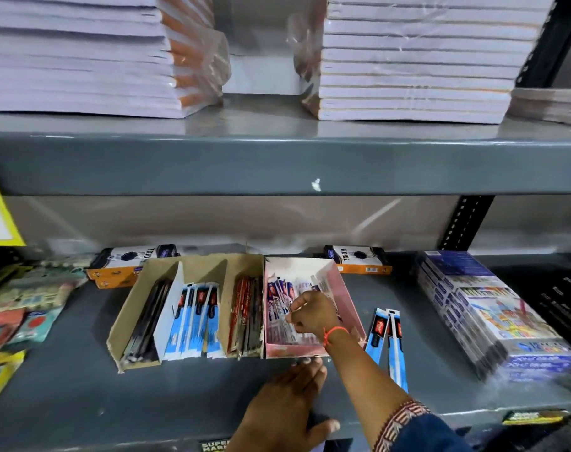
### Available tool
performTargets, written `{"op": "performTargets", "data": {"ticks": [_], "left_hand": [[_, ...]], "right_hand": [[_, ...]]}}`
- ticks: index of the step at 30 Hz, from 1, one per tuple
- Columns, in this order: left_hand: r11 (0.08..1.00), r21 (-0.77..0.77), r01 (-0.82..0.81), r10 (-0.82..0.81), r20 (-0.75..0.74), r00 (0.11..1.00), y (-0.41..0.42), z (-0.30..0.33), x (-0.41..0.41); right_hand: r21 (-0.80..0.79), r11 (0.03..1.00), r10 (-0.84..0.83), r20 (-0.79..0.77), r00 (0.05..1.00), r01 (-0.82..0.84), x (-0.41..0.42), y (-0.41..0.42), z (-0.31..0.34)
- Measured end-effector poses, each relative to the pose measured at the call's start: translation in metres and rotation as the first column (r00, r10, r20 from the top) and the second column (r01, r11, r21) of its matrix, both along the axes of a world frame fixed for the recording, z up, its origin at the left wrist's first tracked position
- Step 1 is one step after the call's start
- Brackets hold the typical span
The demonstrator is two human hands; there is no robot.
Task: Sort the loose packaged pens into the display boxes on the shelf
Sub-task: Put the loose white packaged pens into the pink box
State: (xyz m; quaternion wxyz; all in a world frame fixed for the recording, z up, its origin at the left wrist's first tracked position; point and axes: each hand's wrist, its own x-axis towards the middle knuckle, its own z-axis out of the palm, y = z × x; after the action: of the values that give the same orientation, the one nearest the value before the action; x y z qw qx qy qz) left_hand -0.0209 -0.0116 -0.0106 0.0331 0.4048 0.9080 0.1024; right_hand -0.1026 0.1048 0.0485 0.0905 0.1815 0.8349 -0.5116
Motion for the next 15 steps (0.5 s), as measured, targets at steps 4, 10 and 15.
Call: {"op": "performTargets", "data": {"ticks": [4, 10, 15], "left_hand": [[1.0, 0.0, 0.021, -0.021, -0.058, 0.998, 0.0, 0.004, -0.001], [1.0, 0.006, -0.01, 0.01, -0.045, 0.999, -0.001, -0.006, -0.003], [1.0, -0.002, -0.007, 0.007, -0.006, 1.0, -0.001, -0.011, -0.002]], "right_hand": [[-0.011, 1.0, -0.006, 0.01, 1.0, 0.006, -0.004, -0.005, -0.005], [0.149, 0.987, 0.063, -0.012, 0.998, -0.061, -0.002, -0.005, -0.007], [0.225, 0.972, -0.036, -0.145, 0.989, 0.069, 0.013, 0.013, -0.003]]}}
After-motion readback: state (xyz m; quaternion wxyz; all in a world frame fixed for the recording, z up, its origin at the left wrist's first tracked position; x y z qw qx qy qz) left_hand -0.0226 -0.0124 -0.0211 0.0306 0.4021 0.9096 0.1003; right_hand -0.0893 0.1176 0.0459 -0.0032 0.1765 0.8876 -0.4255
